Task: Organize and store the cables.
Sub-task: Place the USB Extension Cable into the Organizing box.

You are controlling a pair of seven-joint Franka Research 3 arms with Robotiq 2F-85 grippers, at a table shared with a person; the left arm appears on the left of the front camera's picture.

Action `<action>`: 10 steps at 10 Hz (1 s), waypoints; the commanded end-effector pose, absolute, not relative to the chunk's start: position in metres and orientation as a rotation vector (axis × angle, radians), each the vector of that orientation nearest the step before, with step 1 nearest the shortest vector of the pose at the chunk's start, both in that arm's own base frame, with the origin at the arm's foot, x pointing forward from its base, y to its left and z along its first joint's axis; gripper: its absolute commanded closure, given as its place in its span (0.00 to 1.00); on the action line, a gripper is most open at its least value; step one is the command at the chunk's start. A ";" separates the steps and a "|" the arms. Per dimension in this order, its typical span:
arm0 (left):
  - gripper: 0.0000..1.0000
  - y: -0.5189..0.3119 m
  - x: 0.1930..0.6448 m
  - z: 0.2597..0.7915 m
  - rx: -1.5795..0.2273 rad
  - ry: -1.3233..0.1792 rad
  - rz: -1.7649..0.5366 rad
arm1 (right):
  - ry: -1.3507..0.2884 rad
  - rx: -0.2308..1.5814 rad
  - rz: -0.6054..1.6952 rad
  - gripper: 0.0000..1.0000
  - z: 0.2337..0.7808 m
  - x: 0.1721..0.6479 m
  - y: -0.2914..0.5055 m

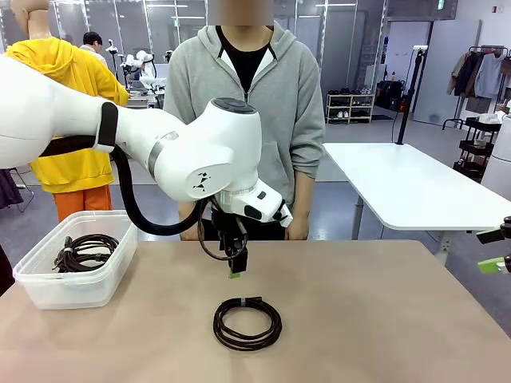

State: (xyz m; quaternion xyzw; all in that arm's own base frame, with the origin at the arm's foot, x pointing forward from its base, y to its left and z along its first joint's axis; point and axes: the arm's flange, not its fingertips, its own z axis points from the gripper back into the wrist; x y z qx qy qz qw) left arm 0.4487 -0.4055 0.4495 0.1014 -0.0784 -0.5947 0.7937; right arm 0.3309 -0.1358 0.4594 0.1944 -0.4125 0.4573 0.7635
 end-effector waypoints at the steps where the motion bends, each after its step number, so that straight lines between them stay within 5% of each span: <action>1: 0.16 -0.410 0.449 0.426 0.197 -0.188 -1.357 | -0.899 0.437 0.976 0.00 0.462 0.333 -0.135; 10: 0.16 -0.415 0.499 0.333 0.134 -0.196 -1.453 | -0.899 0.437 0.976 0.00 0.462 0.333 -0.135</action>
